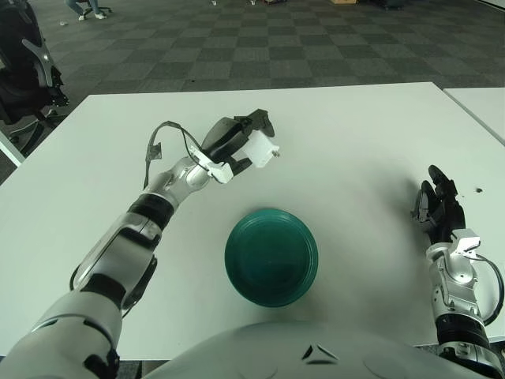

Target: Put the charger into the plate.

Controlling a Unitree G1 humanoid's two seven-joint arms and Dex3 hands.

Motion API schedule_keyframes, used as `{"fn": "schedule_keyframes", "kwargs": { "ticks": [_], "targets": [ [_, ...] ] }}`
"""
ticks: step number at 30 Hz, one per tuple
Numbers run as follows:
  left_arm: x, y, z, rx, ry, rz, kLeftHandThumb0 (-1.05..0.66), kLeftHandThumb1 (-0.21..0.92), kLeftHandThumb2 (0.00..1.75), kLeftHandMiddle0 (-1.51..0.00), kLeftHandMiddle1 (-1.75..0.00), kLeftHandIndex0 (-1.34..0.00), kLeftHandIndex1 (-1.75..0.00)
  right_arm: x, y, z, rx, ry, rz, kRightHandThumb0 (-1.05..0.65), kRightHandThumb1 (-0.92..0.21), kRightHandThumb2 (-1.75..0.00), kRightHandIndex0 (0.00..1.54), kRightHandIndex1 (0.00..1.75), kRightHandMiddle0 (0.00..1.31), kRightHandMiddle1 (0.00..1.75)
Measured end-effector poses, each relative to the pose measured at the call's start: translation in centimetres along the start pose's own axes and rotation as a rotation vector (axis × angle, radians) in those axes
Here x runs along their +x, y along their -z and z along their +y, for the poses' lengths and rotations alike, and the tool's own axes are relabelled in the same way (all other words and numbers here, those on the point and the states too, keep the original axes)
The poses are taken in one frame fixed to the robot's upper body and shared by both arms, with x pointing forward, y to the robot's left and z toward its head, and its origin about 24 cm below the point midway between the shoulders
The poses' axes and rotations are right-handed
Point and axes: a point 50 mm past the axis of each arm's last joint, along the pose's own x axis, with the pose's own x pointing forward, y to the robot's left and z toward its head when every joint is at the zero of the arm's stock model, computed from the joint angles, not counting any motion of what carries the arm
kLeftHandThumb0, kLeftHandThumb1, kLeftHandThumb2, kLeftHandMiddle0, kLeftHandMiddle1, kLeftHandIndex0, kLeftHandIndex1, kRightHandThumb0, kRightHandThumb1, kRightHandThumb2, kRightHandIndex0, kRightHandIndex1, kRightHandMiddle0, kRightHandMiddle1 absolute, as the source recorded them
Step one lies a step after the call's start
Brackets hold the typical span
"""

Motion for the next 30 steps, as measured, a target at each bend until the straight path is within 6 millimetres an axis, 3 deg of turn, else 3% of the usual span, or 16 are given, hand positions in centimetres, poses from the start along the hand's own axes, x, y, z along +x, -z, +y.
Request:
{"fn": "schedule_keyframes", "kwargs": {
  "ticks": [15,30],
  "targets": [
    [-4.2,-4.2,-0.4,-0.021,0.220,-0.143,0.00,0.18,1.48,-0.71,-1.72,-0.50,-1.75,-0.2,0.2,0.2,0.000,0.024,0.005,-0.72,-0.92,-0.67,0.13,0.00,0.00,0.38],
    [-6.4,-5.5,-2.9,-0.094,0.416,-0.139,0.00,0.18,1.47,-0.70,-1.71,-0.51,-1.75,-0.5,0.2,0.6,-0.009,0.016,0.002,-0.72,-0.92,-0.67,0.13,0.00,0.00,0.38]
  ]
}}
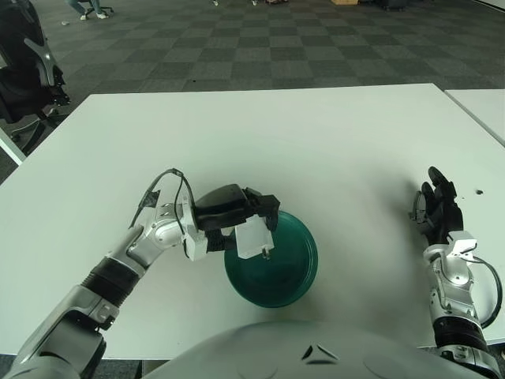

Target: Put the charger into the plate.

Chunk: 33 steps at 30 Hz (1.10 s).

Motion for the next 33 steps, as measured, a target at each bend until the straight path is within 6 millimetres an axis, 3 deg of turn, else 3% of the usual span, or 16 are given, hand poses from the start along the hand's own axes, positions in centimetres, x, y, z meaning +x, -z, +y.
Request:
{"fn": "schedule_keyframes", "kwargs": {
  "ticks": [14,15,16,17,18,22,27,29,33],
  "targets": [
    [0.5,1.0,-2.6,0.001,0.128,0.092,0.00,0.16,1.49,-0.70,-1.75,-0.54,-1.71,-0.1,0.0,0.3,-0.002,0.002,-0.001,-0.72,-0.92,-0.67,0.13,0.00,0.00,0.38],
    [0.6,1.0,-2.8,-0.001,0.116,0.093,0.00,0.19,1.44,-0.68,-1.75,-0.54,-1.67,-0.1,0.0,0.3,-0.002,0.001,0.000,-0.72,-0.92,-0.67,0.13,0.00,0.00,0.38],
    [0.8,1.1,-2.9,-0.003,0.104,0.095,0.00,0.39,1.19,-0.56,-1.72,-0.41,-1.67,-0.1,0.0,0.4,-0.001,-0.001,0.001,-0.71,-0.92,-0.68,0.13,0.00,0.00,0.39],
    [0.9,1.1,-3.0,-0.011,0.087,0.096,0.00,0.47,1.08,-0.52,-1.70,-0.36,-1.66,-0.2,0.0,0.6,-0.005,-0.008,-0.001,-0.71,-0.92,-0.68,0.14,0.00,0.00,0.40],
    [1.0,1.0,-3.0,-0.018,0.071,0.095,-0.31,0.63,0.79,-0.34,-1.33,-0.20,-1.44,-0.2,-0.2,0.9,-0.019,-0.026,-0.008,-0.71,-0.92,-0.67,0.15,0.01,0.00,0.43],
    [1.0,1.0,-2.8,-0.025,0.045,0.098,-0.64,0.84,0.51,-0.21,-0.80,-0.06,-1.15,-0.6,-0.7,3.5,-0.104,-0.178,-0.062,-0.72,-0.92,-0.65,0.15,0.00,0.00,0.46],
    [1.0,1.1,-2.9,-0.028,0.022,0.117,-0.78,0.91,0.47,-0.20,-0.44,-0.01,-0.93,-1.0,-0.9,6.4,-0.183,-0.345,-0.097,-0.73,-0.92,-0.64,0.14,0.00,0.00,0.48],
    [1.0,1.1,-3.1,-0.030,0.017,0.123,-0.84,0.92,0.52,-0.19,-0.25,0.00,-0.75,-1.1,-0.9,7.1,-0.189,-0.377,-0.106,-0.74,-0.92,-0.63,0.15,0.00,0.00,0.47],
    [0.7,1.2,-3.6,-0.023,0.011,0.140,-0.89,0.92,0.57,-0.15,-0.11,0.00,-0.57,-1.1,-1.0,7.9,-0.181,-0.410,-0.116,-0.74,-0.92,-0.62,0.16,0.01,0.00,0.47]
  ]
}}
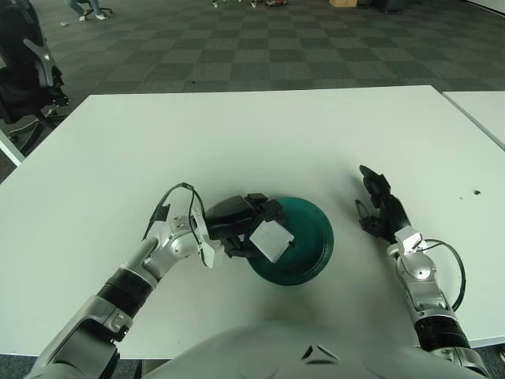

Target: Put the charger into the plate.

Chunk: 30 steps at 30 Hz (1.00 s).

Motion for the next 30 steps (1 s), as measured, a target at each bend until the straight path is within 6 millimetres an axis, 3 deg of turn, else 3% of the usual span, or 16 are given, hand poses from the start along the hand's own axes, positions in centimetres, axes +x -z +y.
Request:
{"fn": "schedule_keyframes", "kwargs": {
  "ticks": [5,14,22,30],
  "targets": [
    [-0.1,0.2,-0.4,0.024,0.000,0.009,-0.96,0.92,0.64,-0.07,-0.02,0.00,-0.31,0.3,-0.2,0.2,0.009,-0.014,-0.008,-0.72,-0.92,-0.61,0.17,0.01,0.00,0.47],
    [-0.2,0.4,-1.0,0.057,-0.005,0.009,-1.04,0.92,0.72,-0.01,0.00,0.00,-0.09,0.7,-0.3,0.3,0.017,-0.020,-0.014,-0.69,-0.92,-0.66,0.19,0.01,0.00,0.52],
    [-0.3,0.2,-1.0,0.057,-0.048,-0.026,-1.05,0.92,0.74,0.00,0.00,0.00,-0.01,1.1,-0.5,0.4,0.019,-0.034,-0.043,-0.69,-0.92,-0.68,0.19,0.01,0.00,0.56],
    [-0.6,0.2,-0.6,0.038,-0.126,-0.053,-1.05,0.92,0.71,0.00,0.00,0.00,0.00,1.3,-0.7,0.5,0.023,-0.038,-0.059,-0.71,-0.92,-0.64,0.15,0.00,0.00,0.48]
  ]
}}
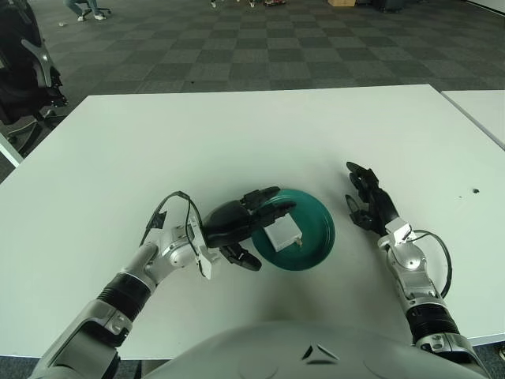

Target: Put the charger into the plate.

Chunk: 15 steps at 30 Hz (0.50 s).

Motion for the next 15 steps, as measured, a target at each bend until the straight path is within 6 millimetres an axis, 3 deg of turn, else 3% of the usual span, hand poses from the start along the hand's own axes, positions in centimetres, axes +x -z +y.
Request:
{"fn": "schedule_keyframes", "kwargs": {
  "ticks": [9,15],
  "targets": [
    [-0.5,0.3,2.0,-0.162,-0.185,-0.011,-1.05,0.92,0.61,0.00,0.00,0.00,0.00,0.1,0.0,0.0,0.000,0.005,-0.001,-0.74,-0.92,-0.62,0.15,0.00,0.00,0.43],
    [-0.4,1.5,2.7,-0.380,-0.382,0.084,-1.05,0.92,0.71,0.00,0.00,0.00,0.00,0.1,-0.1,0.1,0.000,0.005,-0.004,-0.74,-0.92,-0.62,0.14,0.00,0.00,0.42]
  ]
}}
